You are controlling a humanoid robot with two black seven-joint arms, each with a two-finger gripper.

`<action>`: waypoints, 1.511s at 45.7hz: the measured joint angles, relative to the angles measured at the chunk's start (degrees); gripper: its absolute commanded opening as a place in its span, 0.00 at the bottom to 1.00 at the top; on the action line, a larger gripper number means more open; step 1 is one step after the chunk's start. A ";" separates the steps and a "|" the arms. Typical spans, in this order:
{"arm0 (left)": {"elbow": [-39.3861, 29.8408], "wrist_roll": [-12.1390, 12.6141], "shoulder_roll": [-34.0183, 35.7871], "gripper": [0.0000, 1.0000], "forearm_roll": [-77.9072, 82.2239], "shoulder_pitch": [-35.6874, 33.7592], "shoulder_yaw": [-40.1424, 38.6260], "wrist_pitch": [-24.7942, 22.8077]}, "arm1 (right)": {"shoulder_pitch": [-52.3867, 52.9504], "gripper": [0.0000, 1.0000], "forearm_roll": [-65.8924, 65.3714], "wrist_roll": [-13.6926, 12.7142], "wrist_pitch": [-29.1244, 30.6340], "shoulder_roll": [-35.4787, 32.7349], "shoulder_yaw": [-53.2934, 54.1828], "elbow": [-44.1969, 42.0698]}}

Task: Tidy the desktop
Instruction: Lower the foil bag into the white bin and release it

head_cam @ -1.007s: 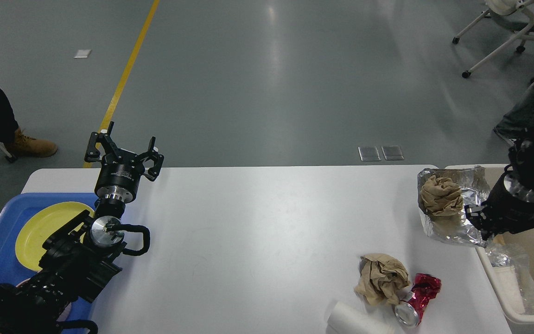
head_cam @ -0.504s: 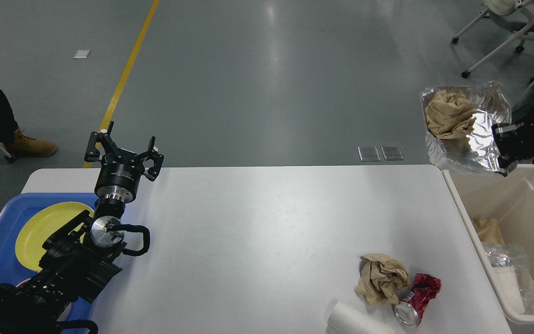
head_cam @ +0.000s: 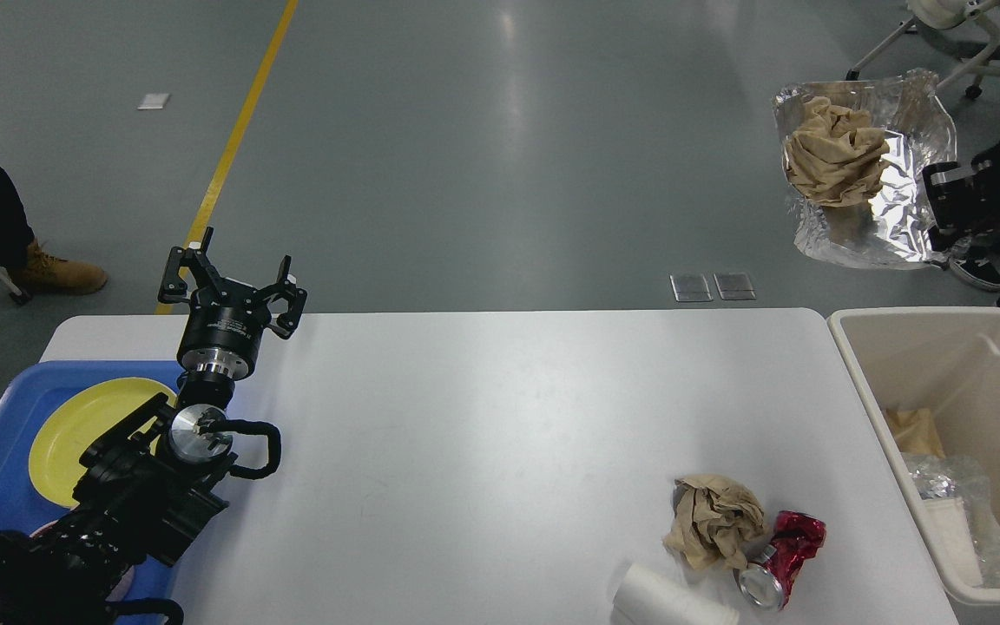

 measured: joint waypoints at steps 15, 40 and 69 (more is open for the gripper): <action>0.00 0.00 0.00 0.96 0.00 0.00 0.00 0.00 | -15.90 0.00 -11.73 -0.28 0.00 -1.60 -0.02 -15.51; 0.00 0.00 0.00 0.96 0.00 0.00 0.00 0.00 | -58.42 0.00 -13.63 -0.22 -33.07 2.24 0.15 -28.53; 0.00 0.00 0.00 0.96 0.01 0.00 0.00 0.00 | -82.47 0.00 -12.76 -0.27 -47.24 14.74 0.51 -44.56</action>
